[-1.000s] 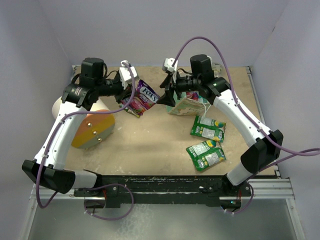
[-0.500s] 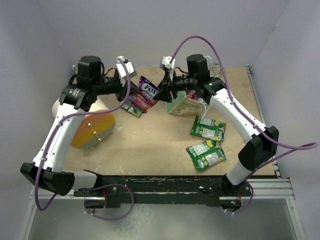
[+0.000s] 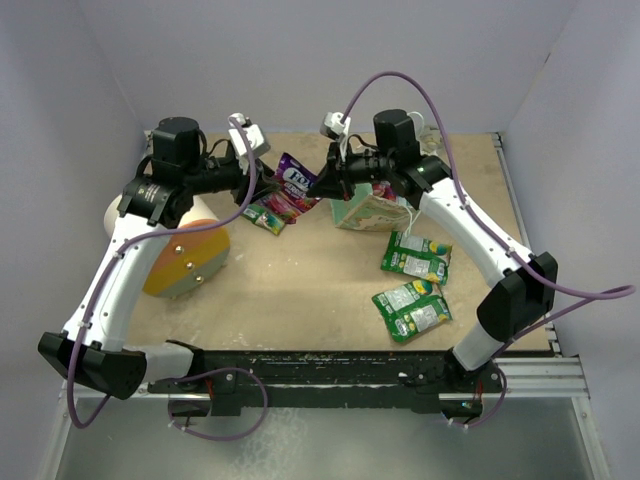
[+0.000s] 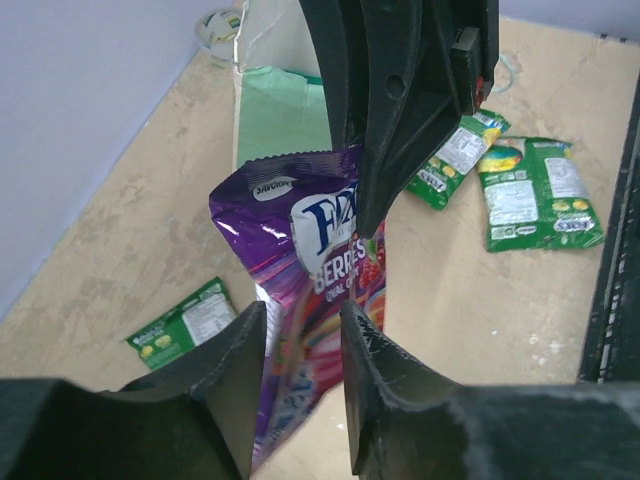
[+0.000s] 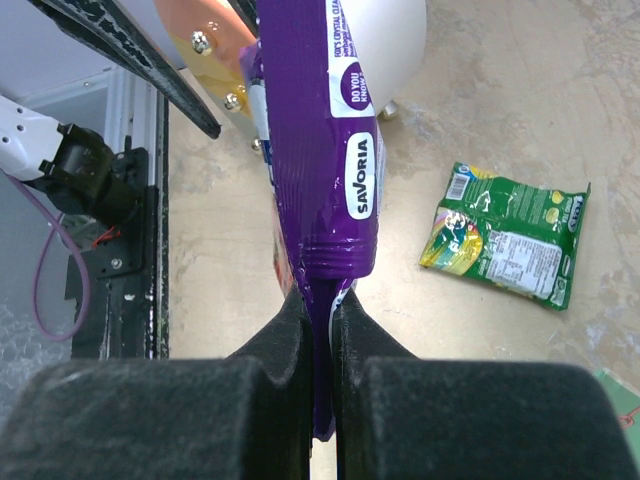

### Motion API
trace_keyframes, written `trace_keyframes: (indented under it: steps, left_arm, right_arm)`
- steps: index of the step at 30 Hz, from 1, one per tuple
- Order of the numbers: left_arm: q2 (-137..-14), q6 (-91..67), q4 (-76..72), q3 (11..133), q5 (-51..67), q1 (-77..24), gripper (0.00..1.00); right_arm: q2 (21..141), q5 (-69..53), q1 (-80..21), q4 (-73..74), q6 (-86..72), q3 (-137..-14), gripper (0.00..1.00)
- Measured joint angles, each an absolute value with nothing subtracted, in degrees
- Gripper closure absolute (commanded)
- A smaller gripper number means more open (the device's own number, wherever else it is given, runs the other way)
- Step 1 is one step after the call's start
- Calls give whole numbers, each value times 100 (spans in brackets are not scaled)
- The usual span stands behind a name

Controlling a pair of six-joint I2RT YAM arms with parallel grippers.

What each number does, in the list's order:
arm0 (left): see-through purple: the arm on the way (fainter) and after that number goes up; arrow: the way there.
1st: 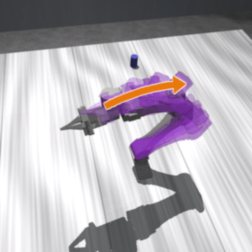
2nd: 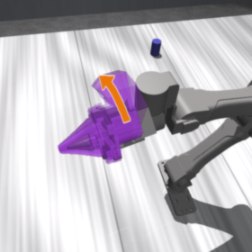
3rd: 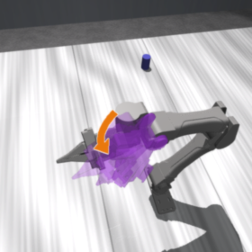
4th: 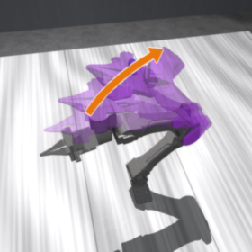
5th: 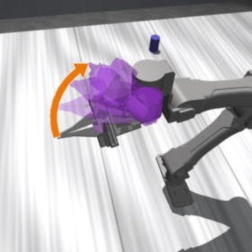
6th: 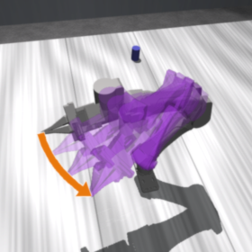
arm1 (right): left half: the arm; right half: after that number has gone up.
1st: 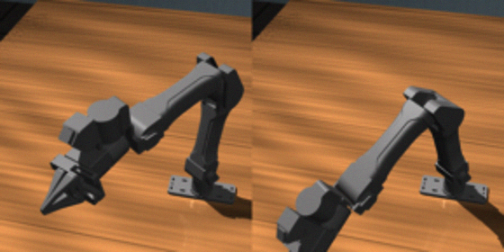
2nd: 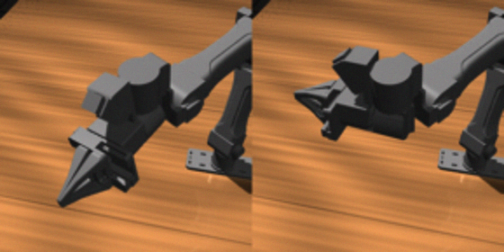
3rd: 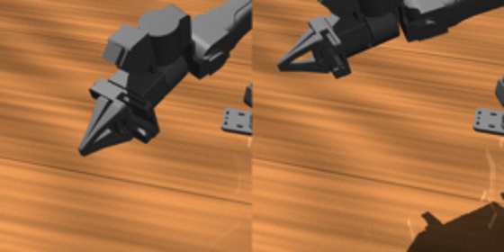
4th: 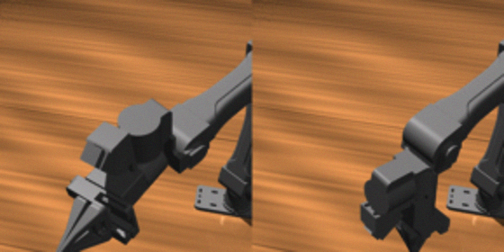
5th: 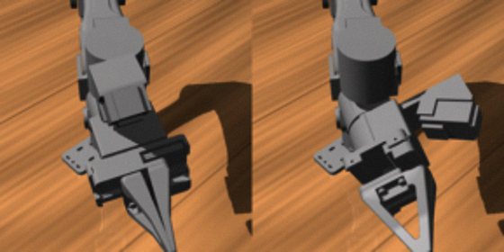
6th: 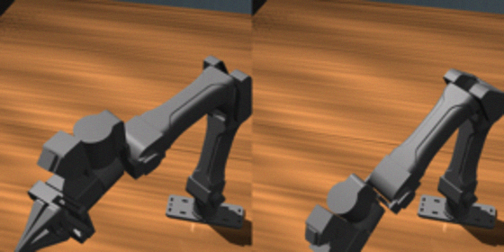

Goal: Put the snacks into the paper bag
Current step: Place the snack in the paper bag.

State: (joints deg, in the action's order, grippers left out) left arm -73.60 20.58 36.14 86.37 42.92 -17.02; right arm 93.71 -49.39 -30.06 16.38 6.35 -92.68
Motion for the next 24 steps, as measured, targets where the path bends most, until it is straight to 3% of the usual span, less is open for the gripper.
trace_keyframes:
  steps: [6, 9, 18, 24]
  left_arm:
    - [-7111, 2008, 3579, 8484, 4283, -1586, 12]
    - [-6963, 2012, 3581, 8471, 4235, -1446, 0]
    - [-6796, 2060, 3592, 8471, 3756, -1352, 1]
    - [-6803, 2071, 3597, 8471, 3697, -1352, 1]
  right_arm:
    - [9067, -4853, -2954, 1776, 701, -9161, 100]
    - [8739, -4901, -2803, 1758, 690, -9109, 100]
    - [7496, -5035, -961, 1776, 561, -8654, 100]
    - [6724, -4060, -694, 2342, 1155, -8552, 100]
